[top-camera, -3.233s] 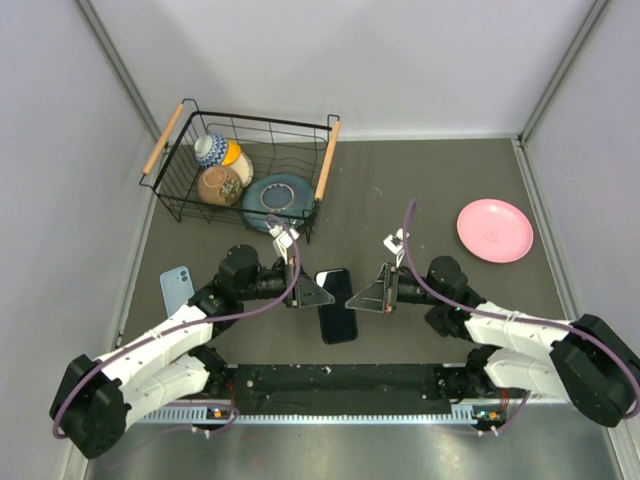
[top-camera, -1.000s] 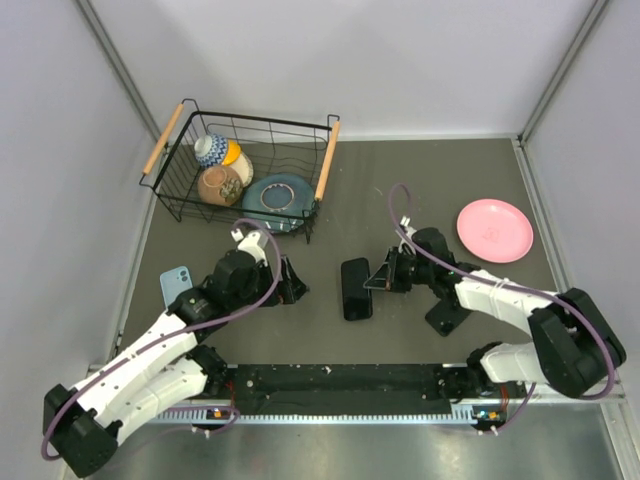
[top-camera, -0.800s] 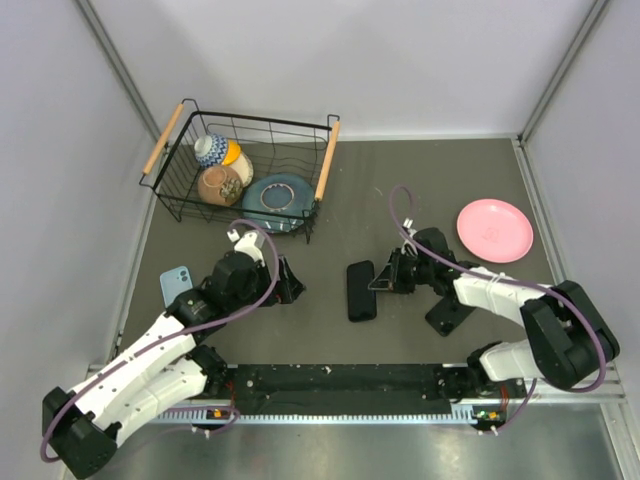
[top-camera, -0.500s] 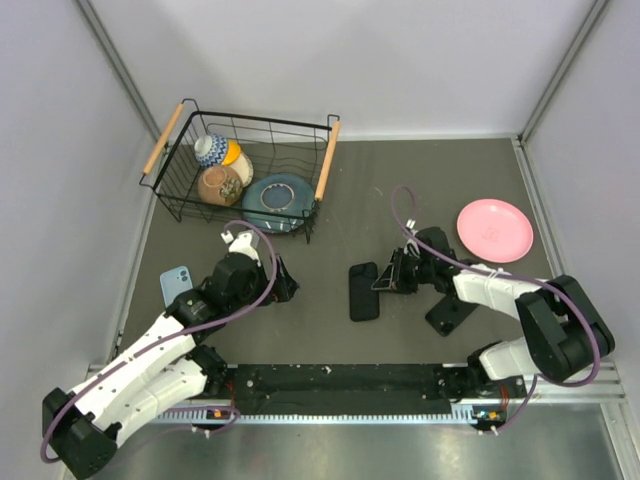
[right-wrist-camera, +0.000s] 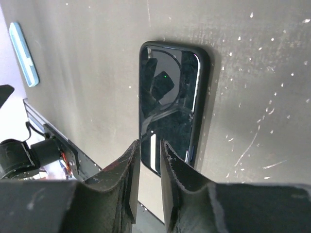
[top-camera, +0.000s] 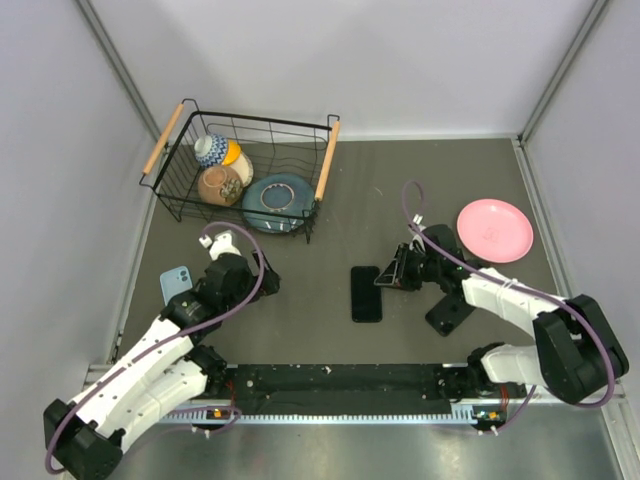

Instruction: Put the phone into the phone case

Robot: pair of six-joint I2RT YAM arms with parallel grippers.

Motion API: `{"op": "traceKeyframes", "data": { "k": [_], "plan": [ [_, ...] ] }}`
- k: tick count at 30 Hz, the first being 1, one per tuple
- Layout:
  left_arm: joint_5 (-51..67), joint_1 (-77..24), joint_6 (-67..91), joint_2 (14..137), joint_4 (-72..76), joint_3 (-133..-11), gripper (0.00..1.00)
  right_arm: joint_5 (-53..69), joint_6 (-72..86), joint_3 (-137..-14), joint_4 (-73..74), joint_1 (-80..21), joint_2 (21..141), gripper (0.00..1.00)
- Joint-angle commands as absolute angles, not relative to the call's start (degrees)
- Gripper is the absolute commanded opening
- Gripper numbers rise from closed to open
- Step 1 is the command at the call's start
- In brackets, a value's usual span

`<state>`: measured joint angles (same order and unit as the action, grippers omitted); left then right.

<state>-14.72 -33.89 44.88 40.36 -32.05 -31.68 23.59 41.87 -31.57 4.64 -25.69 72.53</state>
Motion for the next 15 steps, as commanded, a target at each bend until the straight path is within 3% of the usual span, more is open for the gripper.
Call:
{"op": "traceKeyframes", "data": {
  "k": [1,9,15],
  "plan": [
    [-17.4,-29.9,47.0,40.3,-33.8,-32.2,0.98,26.5,45.2,-27.8,-2.9,-25.3,70.7,0.19],
    [-20.2,-20.8,53.0,41.9,-37.1,-32.2,0.98,31.3,49.3,-22.2,-16.2,-25.8,76.0,0.20],
    [-28.5,-9.9,59.0,39.5,-44.1,-31.6,0.98,31.1,47.0,-21.5,-15.0,-25.8,74.5,0.32]
  ]
}}
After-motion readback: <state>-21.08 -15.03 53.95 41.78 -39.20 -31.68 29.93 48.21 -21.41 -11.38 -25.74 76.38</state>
